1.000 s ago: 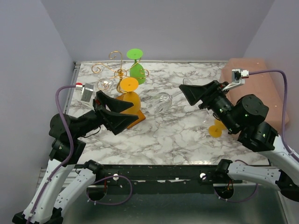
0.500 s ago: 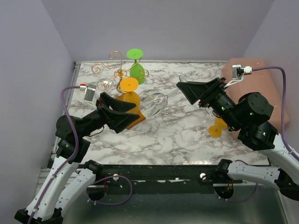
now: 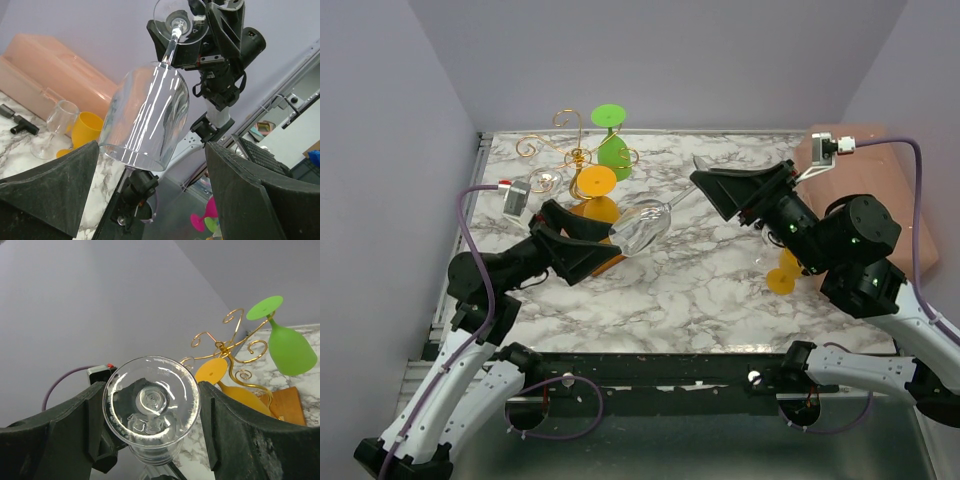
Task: Take the wine glass off the wine glass rack
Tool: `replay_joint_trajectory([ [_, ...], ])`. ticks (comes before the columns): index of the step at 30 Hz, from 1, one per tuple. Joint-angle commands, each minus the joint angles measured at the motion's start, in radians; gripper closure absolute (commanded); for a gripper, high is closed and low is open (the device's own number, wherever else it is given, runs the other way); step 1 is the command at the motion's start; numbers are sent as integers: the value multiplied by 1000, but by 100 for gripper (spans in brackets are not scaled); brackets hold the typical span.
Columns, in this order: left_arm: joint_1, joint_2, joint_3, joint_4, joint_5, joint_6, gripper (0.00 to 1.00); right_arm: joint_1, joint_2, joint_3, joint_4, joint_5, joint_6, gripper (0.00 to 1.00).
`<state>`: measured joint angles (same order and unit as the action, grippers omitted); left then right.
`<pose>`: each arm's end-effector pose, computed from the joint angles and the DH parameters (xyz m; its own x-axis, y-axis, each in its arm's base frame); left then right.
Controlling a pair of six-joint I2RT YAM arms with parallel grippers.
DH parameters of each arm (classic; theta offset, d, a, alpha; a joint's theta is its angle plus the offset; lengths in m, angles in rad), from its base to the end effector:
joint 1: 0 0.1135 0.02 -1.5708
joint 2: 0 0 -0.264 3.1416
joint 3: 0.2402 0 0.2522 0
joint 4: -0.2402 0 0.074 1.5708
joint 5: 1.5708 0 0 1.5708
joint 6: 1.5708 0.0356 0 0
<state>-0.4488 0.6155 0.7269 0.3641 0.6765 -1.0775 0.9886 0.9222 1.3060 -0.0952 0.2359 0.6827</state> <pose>0.1090 -0.0772 0.3994 -0.5444 -0.5001 -0.6734 0.7610 0.0434 -0.6473 0.1001 0.1369 0.5022 -0.3132 0.6398 -0.7018 -0.6332 0.4100 0.6564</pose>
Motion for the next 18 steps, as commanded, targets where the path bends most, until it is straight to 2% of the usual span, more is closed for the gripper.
replay_joint_trajectory([
  [1, -21, 3, -12, 127, 38, -57, 12, 4, 4, 3, 124, -20, 31, 33],
  [12, -58, 33, -50, 273, 11, -132, 16, 4, 33, -24, 174, -33, 57, 33],
  [15, -62, 31, -44, 259, 13, -119, 17, 5, 37, -17, 182, -22, 53, 33],
  [18, -61, 12, -30, 168, -4, -56, 17, 5, 41, 5, 177, -11, 39, 34],
])
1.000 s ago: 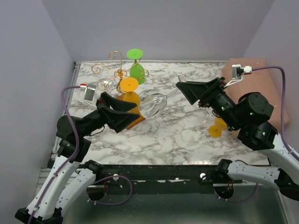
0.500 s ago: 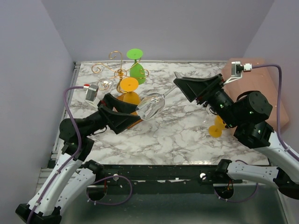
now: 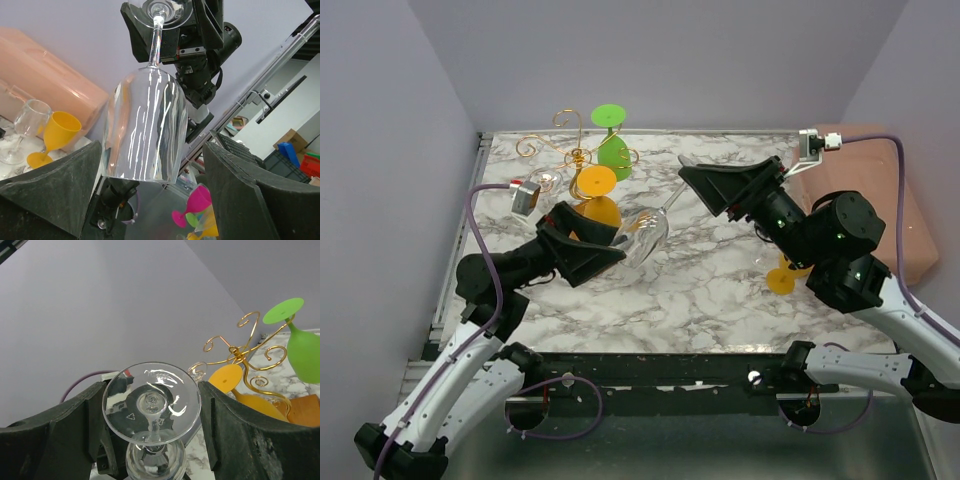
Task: Take the wine glass off the wine glass rack
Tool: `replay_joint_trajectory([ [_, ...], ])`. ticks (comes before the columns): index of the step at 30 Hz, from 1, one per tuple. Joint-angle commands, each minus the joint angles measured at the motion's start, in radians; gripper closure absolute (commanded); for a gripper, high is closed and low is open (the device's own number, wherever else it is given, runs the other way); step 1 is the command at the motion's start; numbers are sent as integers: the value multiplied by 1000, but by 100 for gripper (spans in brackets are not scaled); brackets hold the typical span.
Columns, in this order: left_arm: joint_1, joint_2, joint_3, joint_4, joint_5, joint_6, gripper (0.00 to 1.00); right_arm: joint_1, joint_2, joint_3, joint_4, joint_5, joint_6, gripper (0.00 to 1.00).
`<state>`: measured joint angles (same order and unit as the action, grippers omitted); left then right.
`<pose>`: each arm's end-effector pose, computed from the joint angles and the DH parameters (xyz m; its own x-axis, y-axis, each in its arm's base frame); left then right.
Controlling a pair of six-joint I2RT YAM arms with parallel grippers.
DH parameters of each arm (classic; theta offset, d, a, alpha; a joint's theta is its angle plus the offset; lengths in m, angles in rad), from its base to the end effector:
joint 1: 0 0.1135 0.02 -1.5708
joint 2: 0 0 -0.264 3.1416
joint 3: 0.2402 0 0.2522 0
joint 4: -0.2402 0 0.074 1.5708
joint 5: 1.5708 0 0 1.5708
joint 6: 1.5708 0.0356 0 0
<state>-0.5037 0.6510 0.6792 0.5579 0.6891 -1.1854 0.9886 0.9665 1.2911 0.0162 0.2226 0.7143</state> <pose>0.1097 -0.0863 0.3965 -0.5930 -0.4898 -0.6391 0.7633 -0.0894 -0.6398 0.1086 0.1506 0.5021 -0.3199 0.6761 -0.6638 -0.6495 0.3536 0.6732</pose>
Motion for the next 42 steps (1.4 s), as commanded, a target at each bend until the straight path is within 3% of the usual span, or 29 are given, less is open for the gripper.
replay_joint_trajectory([
  [1, -7, -34, 25, -68, -23, 74, 17, 5, -2, 27, 60, 5, 3, 34],
  [8, -7, -84, 103, -391, -151, 257, 17, 5, -4, 63, 15, 39, -31, 34],
  [15, -7, -71, 161, -490, -118, 309, 17, 5, -13, 76, 11, 78, -60, 34],
  [28, -9, -27, 79, -205, -3, 110, 17, 4, 43, 96, 40, 73, -58, 34],
  [34, -21, 0, 28, -18, -23, 9, 17, 4, 52, 74, 72, 79, -44, 34],
  [42, -58, 42, 25, 55, -88, -10, 19, 4, 43, 27, 88, 110, -29, 34],
])
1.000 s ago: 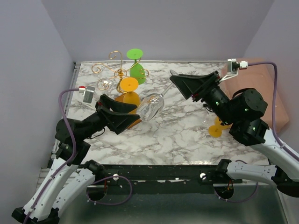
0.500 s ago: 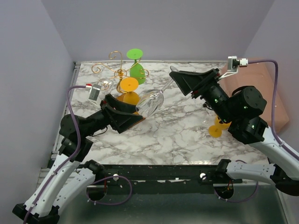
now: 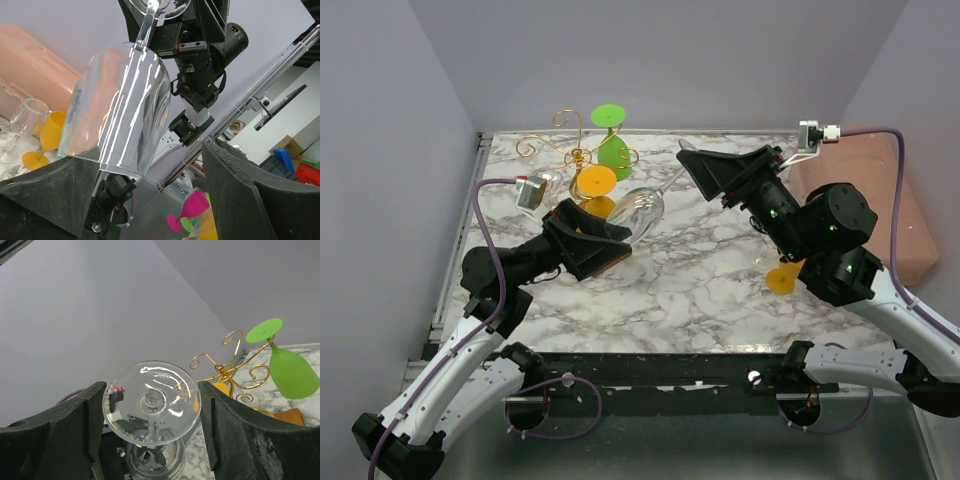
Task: Take the wine glass off the wine glass rack
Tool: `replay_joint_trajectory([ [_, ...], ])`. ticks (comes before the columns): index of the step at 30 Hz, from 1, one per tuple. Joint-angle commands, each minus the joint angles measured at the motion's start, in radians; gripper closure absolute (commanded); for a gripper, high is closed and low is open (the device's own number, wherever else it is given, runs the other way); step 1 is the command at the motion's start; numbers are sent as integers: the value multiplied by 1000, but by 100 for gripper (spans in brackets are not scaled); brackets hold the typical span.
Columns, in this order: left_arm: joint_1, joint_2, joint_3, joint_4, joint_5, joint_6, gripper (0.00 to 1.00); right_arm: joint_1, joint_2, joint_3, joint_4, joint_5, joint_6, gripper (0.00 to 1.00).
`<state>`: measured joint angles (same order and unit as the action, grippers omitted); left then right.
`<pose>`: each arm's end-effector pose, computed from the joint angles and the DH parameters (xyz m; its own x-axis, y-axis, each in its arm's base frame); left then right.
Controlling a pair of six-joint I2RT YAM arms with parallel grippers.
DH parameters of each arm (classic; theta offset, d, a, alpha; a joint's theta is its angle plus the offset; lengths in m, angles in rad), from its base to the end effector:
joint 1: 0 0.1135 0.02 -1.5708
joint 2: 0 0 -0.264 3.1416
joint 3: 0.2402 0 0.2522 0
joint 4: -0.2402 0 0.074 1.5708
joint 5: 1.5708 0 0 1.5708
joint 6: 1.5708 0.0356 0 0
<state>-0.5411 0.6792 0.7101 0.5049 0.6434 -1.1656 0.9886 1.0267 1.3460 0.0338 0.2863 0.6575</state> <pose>0.1139 -0.0934 0.3992 -0.6126 -0.4897 -0.6204 0.7389 -0.0761 -0.6695 0.1176 0.1603 0.5106 -0.2501 0.6863 -0.6830 -0.6351 0.4162 0.6507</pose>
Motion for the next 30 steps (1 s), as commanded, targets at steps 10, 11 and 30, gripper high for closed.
replay_joint_trajectory([
  [10, -58, 54, 31, 164, -122, -48, 27, 4, -74, -117, 86, 114, 41, 34],
  [11, -60, 55, 32, 164, -131, -49, 28, 5, -79, -127, 87, 119, 43, 34],
  [30, -105, 111, 85, 175, -213, -68, 78, 4, -168, -298, 89, 183, 96, 34],
])
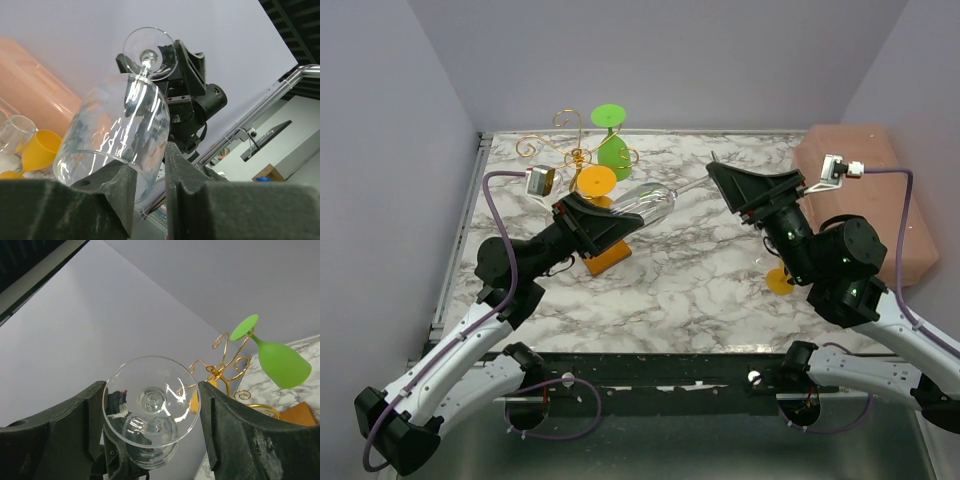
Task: Take the wine glass off the wine glass rack
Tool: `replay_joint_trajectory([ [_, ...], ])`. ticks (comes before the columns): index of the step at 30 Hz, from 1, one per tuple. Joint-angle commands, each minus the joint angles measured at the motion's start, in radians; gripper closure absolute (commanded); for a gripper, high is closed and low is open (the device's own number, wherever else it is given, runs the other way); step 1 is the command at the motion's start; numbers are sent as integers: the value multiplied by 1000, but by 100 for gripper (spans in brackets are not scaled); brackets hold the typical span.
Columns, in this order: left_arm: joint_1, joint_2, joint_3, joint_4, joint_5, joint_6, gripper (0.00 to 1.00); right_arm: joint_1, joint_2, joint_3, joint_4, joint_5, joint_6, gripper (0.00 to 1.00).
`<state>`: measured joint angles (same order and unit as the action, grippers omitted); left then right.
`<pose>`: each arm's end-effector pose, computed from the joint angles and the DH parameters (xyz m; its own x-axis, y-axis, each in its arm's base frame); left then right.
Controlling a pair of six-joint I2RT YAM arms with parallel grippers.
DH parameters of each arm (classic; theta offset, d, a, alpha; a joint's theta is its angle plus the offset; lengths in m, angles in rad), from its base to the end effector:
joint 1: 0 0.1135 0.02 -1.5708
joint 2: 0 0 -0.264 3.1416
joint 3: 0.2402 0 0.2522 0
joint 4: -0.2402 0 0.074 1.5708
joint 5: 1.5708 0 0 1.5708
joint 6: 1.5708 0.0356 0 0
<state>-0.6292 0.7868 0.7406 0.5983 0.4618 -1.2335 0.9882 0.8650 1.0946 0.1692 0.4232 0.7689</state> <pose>0.1291 -0.1136 0.4046 -0.6463 -0.5745 -0.5023 0.6760 -0.1256 -0.7261 0.1067 0.1354 0.4699 -0.2311 0.8016 -0.5514 -0.5461 0.3622 0.7554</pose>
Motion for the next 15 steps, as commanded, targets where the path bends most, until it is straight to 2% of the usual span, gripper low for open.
replay_joint_trajectory([
  [1, -17, 5, 58, 78, -32, 0, 81, 4, -13, -55, -48, 54, -13, 34],
  [6, -20, -1, 76, 28, -47, 17, 94, 4, -41, -91, -50, 81, -2, 34],
  [7, -20, -3, 77, 20, -49, 20, 100, 4, -46, -96, -52, 84, -1, 34],
  [15, -23, -6, 112, -111, -62, 68, 100, 4, -71, -122, -105, 126, -6, 29],
])
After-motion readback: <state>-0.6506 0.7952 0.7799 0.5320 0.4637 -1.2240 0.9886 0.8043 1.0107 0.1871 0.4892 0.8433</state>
